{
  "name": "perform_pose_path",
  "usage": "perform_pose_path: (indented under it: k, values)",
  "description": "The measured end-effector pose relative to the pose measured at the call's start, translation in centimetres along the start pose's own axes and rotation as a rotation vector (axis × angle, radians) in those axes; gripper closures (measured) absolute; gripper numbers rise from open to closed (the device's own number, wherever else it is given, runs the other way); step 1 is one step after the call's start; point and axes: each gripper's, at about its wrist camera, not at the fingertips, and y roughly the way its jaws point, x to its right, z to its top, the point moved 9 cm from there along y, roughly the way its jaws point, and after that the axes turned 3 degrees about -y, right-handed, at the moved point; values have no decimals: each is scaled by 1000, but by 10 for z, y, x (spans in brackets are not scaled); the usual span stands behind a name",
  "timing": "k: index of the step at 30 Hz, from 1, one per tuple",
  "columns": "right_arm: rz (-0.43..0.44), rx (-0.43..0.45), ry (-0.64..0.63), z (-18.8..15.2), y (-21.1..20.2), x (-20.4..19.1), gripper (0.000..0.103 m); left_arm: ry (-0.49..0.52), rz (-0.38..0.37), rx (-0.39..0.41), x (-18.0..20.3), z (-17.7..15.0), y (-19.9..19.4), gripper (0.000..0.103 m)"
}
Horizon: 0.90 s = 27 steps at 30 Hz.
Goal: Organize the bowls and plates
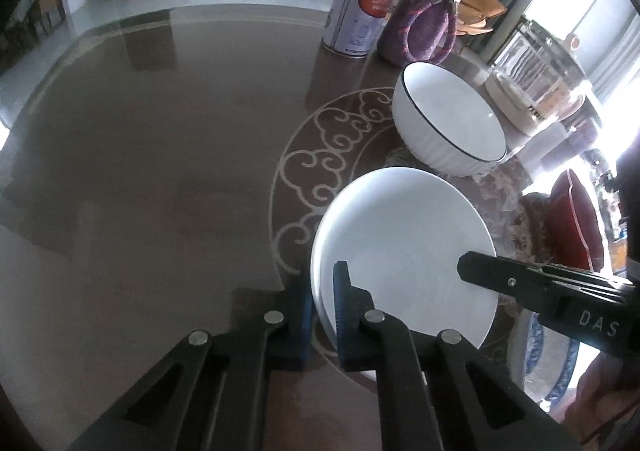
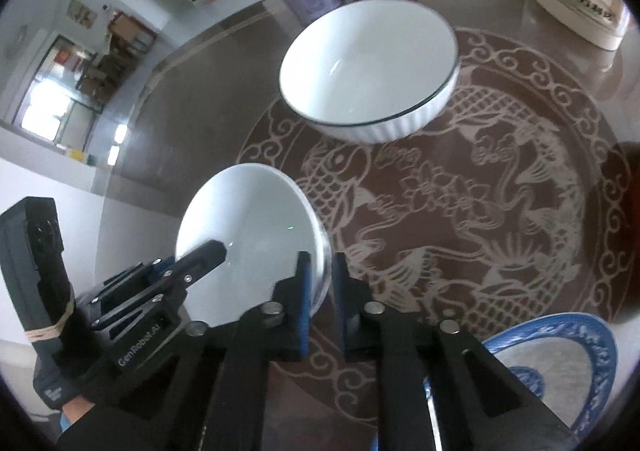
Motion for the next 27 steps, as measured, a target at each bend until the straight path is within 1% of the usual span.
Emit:
perform_pose_path:
  k: [3, 4, 7, 10, 13, 17, 21, 23, 27]
  values:
    - [18, 16, 8, -3, -8, -2, 92, -9, -6, 19, 3, -3, -14, 97]
    - [32, 25, 13, -4, -14, -2, 92, -6, -14, 31, 7, -5, -24, 97]
    - [65, 58, 19, -10, -43, -1, 92, 18, -31, 57, 25, -6, -48, 97]
    - [80, 84, 33, -15, -70, 7, 92, 61, -60, 69, 56, -14, -71, 96]
    - [78, 102, 60, -29, -100, 23, 92, 94, -103, 55, 88, -27, -79, 96]
    - [36, 100, 104, -53, -127, 57, 91, 128, -164, 12, 128, -50, -74, 96]
    - [-11, 70, 149, -76, -135, 95, 91, 155, -183, -45, 157, -68, -53, 96]
    - [-30, 60, 179, -86, -132, 111, 91, 166, -180, -69, 167, -76, -41, 96]
    - [-33, 46, 215, -94, -121, 131, 91, 177, -160, -94, 173, -84, -25, 96]
